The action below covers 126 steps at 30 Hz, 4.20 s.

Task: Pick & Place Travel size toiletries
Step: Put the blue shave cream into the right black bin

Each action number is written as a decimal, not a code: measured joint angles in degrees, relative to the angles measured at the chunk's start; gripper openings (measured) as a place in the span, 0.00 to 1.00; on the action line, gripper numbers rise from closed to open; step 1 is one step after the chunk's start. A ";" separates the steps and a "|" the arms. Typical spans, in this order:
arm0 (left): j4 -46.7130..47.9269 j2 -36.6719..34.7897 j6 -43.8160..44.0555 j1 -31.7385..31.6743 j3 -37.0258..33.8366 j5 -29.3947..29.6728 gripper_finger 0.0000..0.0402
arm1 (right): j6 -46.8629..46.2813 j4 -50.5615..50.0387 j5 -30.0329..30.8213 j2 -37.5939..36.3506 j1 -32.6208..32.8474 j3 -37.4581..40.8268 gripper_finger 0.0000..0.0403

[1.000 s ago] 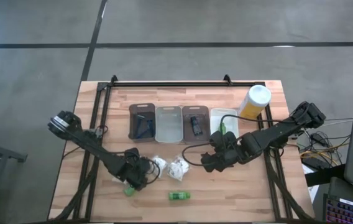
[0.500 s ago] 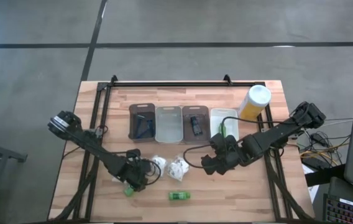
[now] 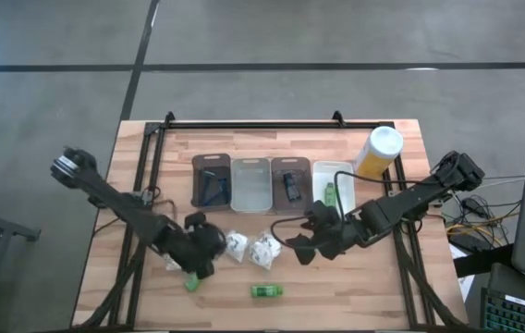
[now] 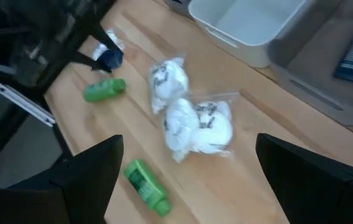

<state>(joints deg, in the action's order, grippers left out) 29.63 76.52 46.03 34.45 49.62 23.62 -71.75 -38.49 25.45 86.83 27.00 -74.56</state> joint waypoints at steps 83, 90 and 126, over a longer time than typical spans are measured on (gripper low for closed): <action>-42.26 4.96 -23.03 -31.01 15.56 -13.66 0.33 | 10.16 12.64 31.58 7.10 -4.90 -2.03 0.56; -41.67 4.96 -21.69 -31.01 14.97 -14.72 0.33 | 10.98 12.13 31.26 7.13 -4.85 -2.03 0.39; -5.05 -4.64 -27.76 -30.87 14.69 -14.34 0.45 | -13.48 -10.19 17.85 6.51 -8.00 -1.07 0.02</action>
<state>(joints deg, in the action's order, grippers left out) 24.58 71.87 18.27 3.57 64.31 9.28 -85.23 -48.67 43.30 93.34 19.00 -75.64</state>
